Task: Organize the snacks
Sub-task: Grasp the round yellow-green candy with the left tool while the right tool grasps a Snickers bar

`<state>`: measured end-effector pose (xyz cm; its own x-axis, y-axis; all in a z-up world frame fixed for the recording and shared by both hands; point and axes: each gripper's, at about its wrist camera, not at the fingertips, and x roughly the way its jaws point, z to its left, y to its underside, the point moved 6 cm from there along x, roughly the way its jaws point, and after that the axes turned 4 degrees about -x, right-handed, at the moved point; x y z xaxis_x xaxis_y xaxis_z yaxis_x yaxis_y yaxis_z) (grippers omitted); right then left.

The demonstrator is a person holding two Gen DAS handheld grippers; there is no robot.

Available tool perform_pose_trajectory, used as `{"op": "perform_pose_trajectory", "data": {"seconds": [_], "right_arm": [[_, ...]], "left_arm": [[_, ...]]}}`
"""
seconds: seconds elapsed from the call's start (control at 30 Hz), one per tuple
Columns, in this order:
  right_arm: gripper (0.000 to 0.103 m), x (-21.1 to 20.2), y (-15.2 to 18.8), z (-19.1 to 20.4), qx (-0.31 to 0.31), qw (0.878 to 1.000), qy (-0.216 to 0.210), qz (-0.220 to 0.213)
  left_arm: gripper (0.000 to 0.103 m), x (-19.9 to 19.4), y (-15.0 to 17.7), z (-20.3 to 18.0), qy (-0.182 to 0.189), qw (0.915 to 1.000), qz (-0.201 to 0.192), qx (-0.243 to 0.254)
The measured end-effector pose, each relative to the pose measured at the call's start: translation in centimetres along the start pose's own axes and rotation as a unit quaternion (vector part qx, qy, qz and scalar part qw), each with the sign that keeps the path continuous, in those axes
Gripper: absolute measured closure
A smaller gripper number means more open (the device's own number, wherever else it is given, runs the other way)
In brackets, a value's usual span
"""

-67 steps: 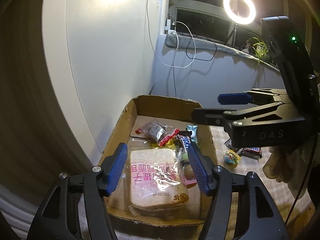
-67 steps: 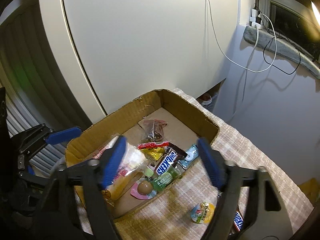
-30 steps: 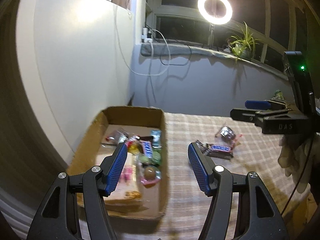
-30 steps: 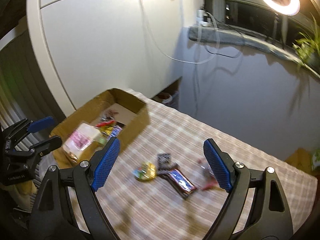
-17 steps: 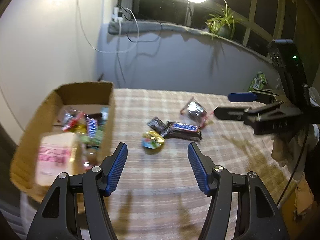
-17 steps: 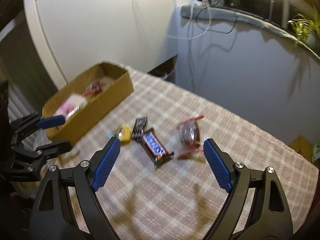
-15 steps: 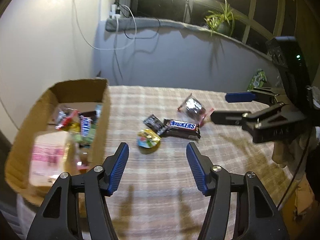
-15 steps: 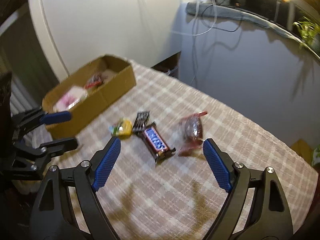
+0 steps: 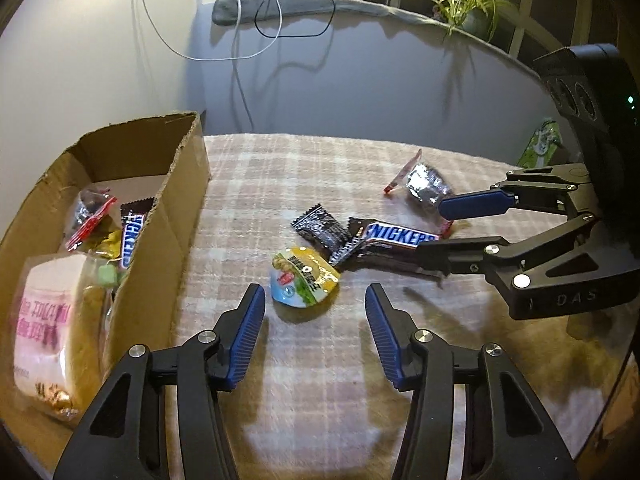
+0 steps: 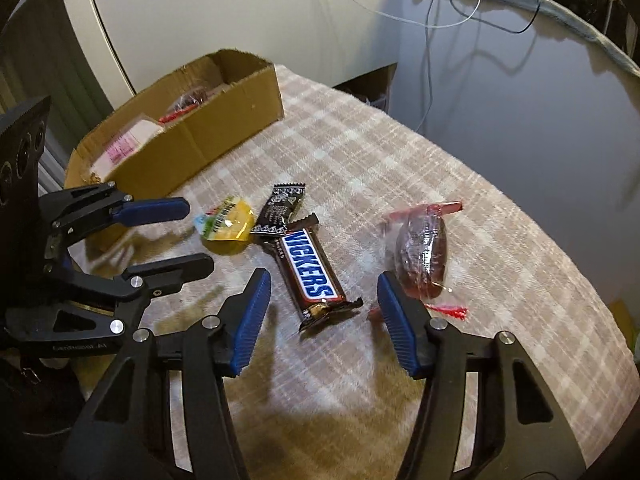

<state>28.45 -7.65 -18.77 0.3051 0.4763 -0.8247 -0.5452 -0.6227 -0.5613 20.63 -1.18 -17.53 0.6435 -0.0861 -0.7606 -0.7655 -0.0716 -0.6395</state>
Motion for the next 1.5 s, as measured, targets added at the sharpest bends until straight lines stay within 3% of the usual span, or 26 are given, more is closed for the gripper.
{"op": "perform_pose_trajectory", "data": {"seconds": [0.17, 0.5, 0.6, 0.87, 1.17, 1.5], "right_arm": [[0.048, 1.2, -0.2, 0.2, -0.007, 1.000, -0.010, 0.005], [0.060, 2.6, -0.6, 0.4, -0.014, 1.000, -0.016, 0.016], [0.072, 2.9, -0.6, 0.5, -0.013, 1.000, -0.015, 0.019], [0.073, 2.5, -0.2, 0.4, -0.005, 1.000, -0.003, 0.014], [0.073, 1.1, 0.7, -0.3, 0.014, 1.000, -0.001, -0.001], [0.073, -1.8, 0.2, -0.3, 0.028, 0.999, 0.003, -0.035]], "left_arm": [[0.052, 1.2, -0.1, 0.4, -0.007, 0.9999, 0.009, -0.001], [0.066, 2.2, -0.3, 0.4, -0.009, 0.9998, 0.020, 0.004], [0.072, 2.1, -0.2, 0.4, -0.009, 0.9998, 0.020, 0.004], [0.079, 2.2, -0.5, 0.5, -0.004, 0.9998, 0.018, -0.001], [0.080, 1.7, -0.6, 0.6, 0.000, 0.9999, 0.005, -0.009], [0.080, -2.8, -2.4, 0.3, 0.015, 0.9990, -0.040, -0.012]]}}
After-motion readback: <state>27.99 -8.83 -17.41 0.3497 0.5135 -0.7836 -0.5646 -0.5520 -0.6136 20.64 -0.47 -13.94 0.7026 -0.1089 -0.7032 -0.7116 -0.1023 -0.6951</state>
